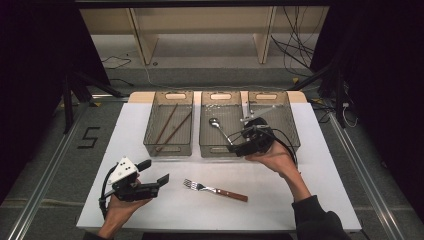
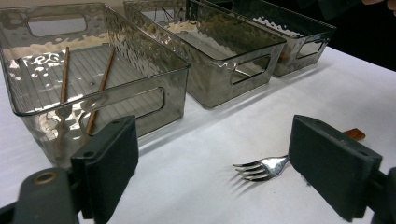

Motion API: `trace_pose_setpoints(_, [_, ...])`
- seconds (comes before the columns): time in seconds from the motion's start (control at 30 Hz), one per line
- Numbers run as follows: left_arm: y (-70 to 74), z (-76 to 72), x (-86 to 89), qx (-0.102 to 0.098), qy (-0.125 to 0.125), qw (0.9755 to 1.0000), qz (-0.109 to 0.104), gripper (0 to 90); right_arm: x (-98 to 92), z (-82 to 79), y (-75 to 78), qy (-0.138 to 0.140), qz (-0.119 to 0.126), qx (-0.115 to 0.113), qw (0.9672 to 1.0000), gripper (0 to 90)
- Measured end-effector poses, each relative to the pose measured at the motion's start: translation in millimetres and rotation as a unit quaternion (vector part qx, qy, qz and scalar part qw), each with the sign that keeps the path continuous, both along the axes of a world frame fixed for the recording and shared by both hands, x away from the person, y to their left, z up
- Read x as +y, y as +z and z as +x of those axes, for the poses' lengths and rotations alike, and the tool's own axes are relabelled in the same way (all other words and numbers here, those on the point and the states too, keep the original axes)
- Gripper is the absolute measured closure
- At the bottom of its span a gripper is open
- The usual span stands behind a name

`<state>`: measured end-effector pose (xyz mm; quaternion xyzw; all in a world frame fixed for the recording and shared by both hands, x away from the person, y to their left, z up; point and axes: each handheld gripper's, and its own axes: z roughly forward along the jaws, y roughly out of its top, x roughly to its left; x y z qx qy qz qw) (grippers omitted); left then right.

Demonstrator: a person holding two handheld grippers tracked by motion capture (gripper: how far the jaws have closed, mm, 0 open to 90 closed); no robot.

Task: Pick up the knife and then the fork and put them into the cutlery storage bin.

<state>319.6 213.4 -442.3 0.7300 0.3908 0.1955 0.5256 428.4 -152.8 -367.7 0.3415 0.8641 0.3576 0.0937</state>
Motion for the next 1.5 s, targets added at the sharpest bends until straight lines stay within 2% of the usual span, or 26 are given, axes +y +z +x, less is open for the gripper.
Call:
trace_pose_setpoints(0.37, [0.0, -0.1, -0.4, -0.001, 0.0, 1.0, 0.0, 15.8, 19.8, -19.6, -20.3, 0.054, -0.028, 0.031, 0.9976, 23.4])
trace_pose_setpoints(0.77, [0.3, -0.3, -0.2, -0.001, -0.001, 1.0, 0.001, 15.8, 36.9, -36.3, -44.0, 0.092, -0.074, 0.055, 0.9914, 25.8])
trace_pose_setpoints(0.97, [0.3, -0.3, 0.0, 0.0, -0.001, 1.0, 0.001, 15.7, 45.4, -43.7, -55.3, 0.106, -0.098, 0.07, 0.987, 29.8])
trace_pose_setpoints(1.2, [0.4, -0.4, 0.1, 0.0, -0.001, 1.0, 0.001, 15.8, 53.4, -49.1, -67.3, 0.131, -0.133, 0.084, 0.9788, 36.2])
trace_pose_setpoints(1.27, [0.5, -0.5, 0.2, 0.0, -0.001, 1.0, 0.001, 15.8, 55.3, -50.0, -70.1, 0.13, -0.145, 0.089, 0.9767, 37.4])
trace_pose_setpoints(1.5, [0.5, -0.5, 0.0, 0.0, -0.002, 1.0, 0.002, 15.8, 59.1, -51.3, -78.3, 0.146, -0.167, 0.098, 0.9701, 44.6])
